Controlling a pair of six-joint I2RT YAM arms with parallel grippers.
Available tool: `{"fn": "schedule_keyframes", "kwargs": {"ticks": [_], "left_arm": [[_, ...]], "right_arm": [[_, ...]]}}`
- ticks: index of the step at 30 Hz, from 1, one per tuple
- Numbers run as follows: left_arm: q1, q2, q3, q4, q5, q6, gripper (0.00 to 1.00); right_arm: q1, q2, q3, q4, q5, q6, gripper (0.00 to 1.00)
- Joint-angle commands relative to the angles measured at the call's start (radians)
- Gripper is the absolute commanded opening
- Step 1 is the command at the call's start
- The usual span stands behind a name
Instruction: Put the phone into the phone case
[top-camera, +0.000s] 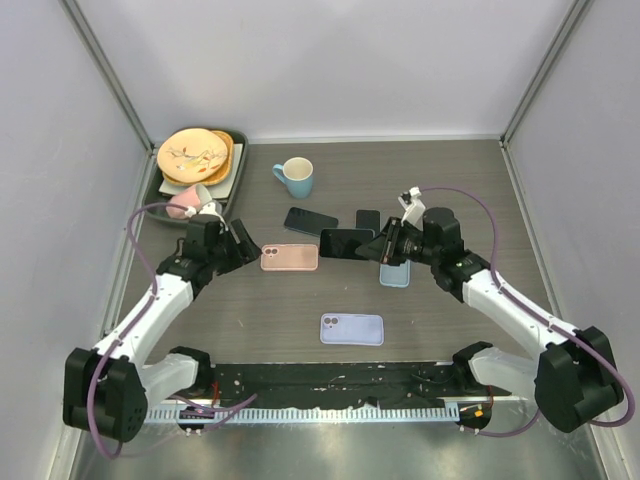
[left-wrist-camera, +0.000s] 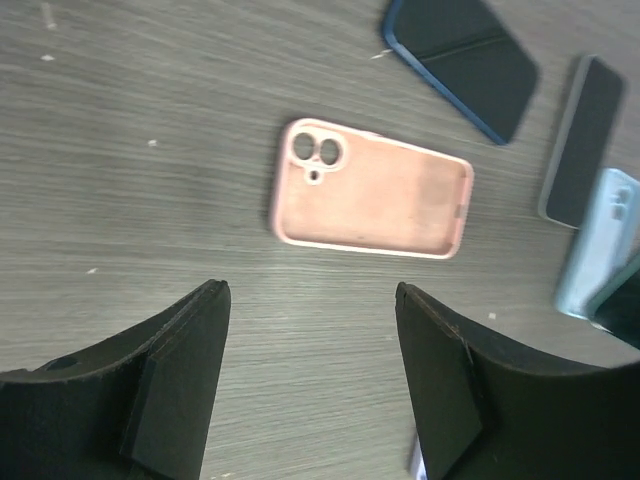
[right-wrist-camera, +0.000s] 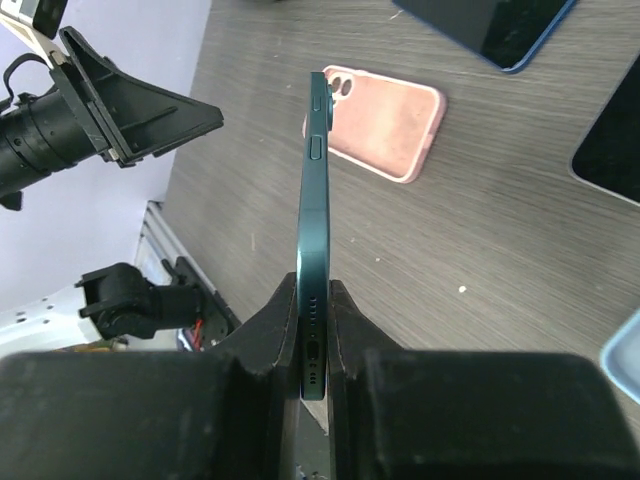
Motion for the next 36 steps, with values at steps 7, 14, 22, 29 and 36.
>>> {"fn": "schedule_keyframes", "kwargs": {"ticks": [7,14,22,29,36], "left_arm": [[-0.019,0.212,0.144,-0.088,-0.11,0.11,0.65],[-0.042,0.328,0.205,-0.087,-0.144,0.142,0.61],[-0.063,0.495,0.27,-0.073,-0.12,0.163,0.53],[-0.079,0.613,0.328,-0.071,-0.113,0.173,0.33],[-0.095,0.66,0.333,-0.062,-0.101,0.188,0.0]], "right_arm": [[-0.032,-0.032,0.061,-0.037,0.03,-0.07,0.01],[-0.031,-0.018,0.052,-0.029,0.027,-0.067,0.01],[-0.032,0.013,0.049,-0.026,0.021,-0.066,0.01],[-0.032,0.016,0.055,-0.04,0.021,-0.076,0.01],[-0.032,0.022,0.057,-0.011,-0.005,-0.087,0.01]]}}
